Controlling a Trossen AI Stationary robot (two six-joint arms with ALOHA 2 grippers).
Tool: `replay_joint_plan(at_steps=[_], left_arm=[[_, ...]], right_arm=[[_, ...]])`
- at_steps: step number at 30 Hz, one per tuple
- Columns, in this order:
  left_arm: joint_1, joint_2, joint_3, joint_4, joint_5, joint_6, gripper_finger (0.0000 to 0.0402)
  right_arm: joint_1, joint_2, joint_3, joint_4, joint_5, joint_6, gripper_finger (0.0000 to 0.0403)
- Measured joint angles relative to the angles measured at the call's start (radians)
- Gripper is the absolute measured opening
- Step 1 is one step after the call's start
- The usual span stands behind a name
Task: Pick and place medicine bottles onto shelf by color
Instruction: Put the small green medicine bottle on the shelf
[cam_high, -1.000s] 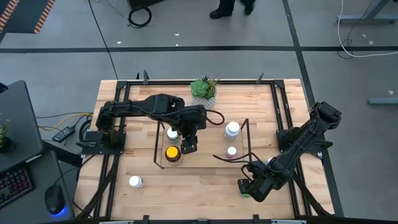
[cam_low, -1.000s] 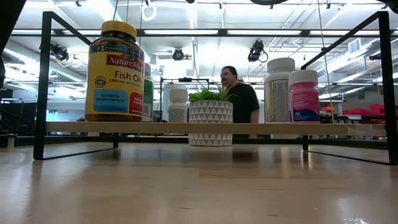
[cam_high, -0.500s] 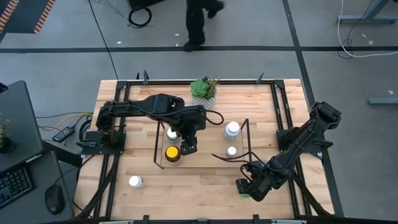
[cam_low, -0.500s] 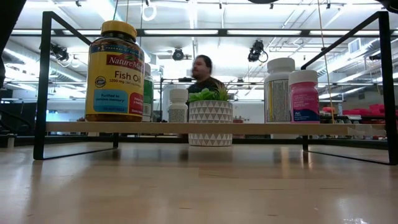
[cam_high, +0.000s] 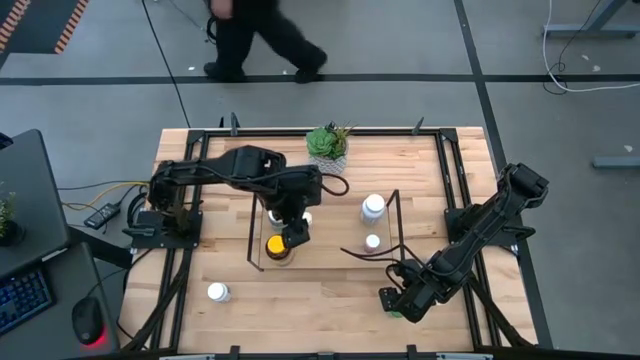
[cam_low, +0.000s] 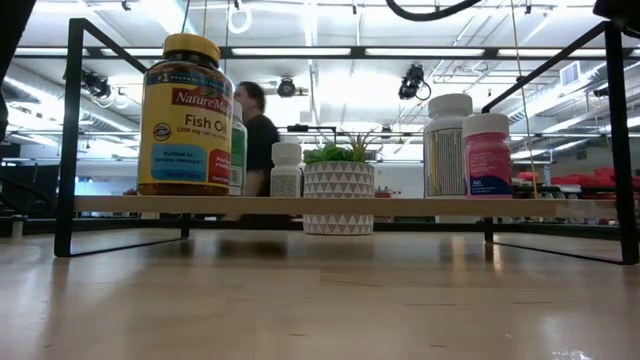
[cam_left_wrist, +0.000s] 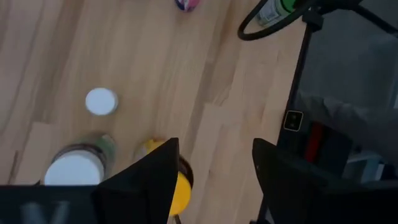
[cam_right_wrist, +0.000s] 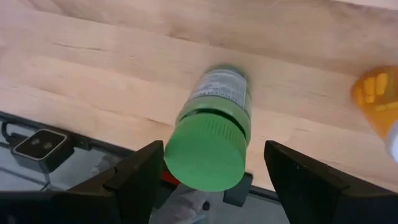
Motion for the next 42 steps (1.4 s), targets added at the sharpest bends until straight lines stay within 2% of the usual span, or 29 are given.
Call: replay_joint_plan(at_steps=[9,17,23,28,36,42], left_arm=[[0.009,-0.012,0.0,-0.096,-0.002,-0.006,0.0203],[0.008,-0.013,0.0,-0.093,-0.002,-0.004,0.0202],[0.006,-0.013,0.0,-0.092,-0.002,-0.001,0.0196],[0.008,-0.012,0.0,-0.091,-0.002,-0.001,0.0194],[0.008,-0.012,0.0,-0.09,-0.002,0.0,0.0193],[0.008,-0.012,0.0,-0.09,-0.002,0.001,0.0187]], right_arm=[[-0.014,0.009,-0.001,-0.003,0.005,-0.008,0.0286],[-0.014,0.082,-0.001,0.13,-0.027,-0.018,0.0286],[-0.012,0.078,-0.001,0.094,-0.029,-0.016,0.0284],[-0.003,0.077,-0.001,0.096,-0.053,-0.028,0.0268],[0.007,0.074,0.008,0.092,-0.078,-0.075,0.0219],[0.007,0.075,0.046,0.05,-0.071,-0.129,0.0214]])
